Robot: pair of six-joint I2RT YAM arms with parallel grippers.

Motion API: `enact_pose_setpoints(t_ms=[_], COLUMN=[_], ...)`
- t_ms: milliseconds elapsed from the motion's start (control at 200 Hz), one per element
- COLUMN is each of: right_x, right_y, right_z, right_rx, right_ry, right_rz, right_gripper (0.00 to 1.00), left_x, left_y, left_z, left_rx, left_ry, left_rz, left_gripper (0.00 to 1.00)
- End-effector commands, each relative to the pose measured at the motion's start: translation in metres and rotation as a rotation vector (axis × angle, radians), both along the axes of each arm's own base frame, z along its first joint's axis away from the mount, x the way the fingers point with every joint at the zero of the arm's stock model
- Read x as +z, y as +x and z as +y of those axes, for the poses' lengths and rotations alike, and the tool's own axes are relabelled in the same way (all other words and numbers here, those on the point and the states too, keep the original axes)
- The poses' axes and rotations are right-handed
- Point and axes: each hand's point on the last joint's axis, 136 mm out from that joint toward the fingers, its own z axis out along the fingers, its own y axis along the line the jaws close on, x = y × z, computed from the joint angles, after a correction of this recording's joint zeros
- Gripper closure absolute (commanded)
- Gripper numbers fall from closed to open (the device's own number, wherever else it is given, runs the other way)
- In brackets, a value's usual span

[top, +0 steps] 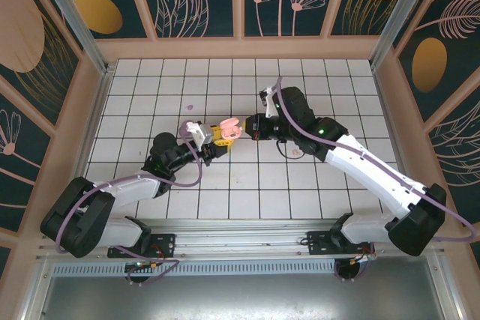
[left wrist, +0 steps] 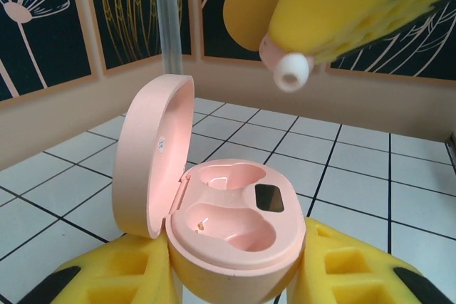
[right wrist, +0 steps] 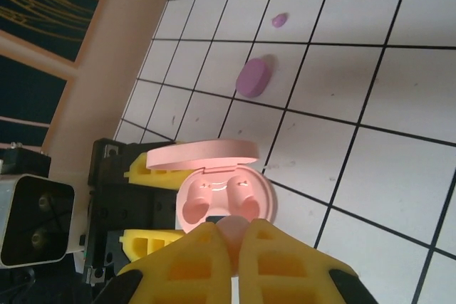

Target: Insert wireless bluetooth earbuds into charging case

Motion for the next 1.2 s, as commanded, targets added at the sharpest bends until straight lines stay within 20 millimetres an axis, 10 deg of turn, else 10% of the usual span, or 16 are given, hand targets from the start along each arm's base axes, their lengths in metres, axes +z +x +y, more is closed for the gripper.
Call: enact_pose_setpoints(t_ms=[0, 485, 1196], right_x=[0.007, -0.007, -0.024], right_y=[-0.002, -0.005, 0.0], right_z=[0.016, 0.048, 0.032], right_rx=[0.05, 0.12, 0.083], right_ry=[0.016, -0.018, -0.222], right_rz=[-0.021, 0.012, 0.027], right_gripper=[0.93, 0.93, 0.91], left_x=[0.018, 0.017, 0.015], left_y=[0.0, -0.002, 0.0], left_z=[-0.001, 0.0, 0.001], left_rx=[0.004, 0.004, 0.016], left_ry=[-0.017, -0.018, 0.003], left_rz=[-0.063, -0.053, -0.054], left_gripper=[0.92, 0.92, 0.91])
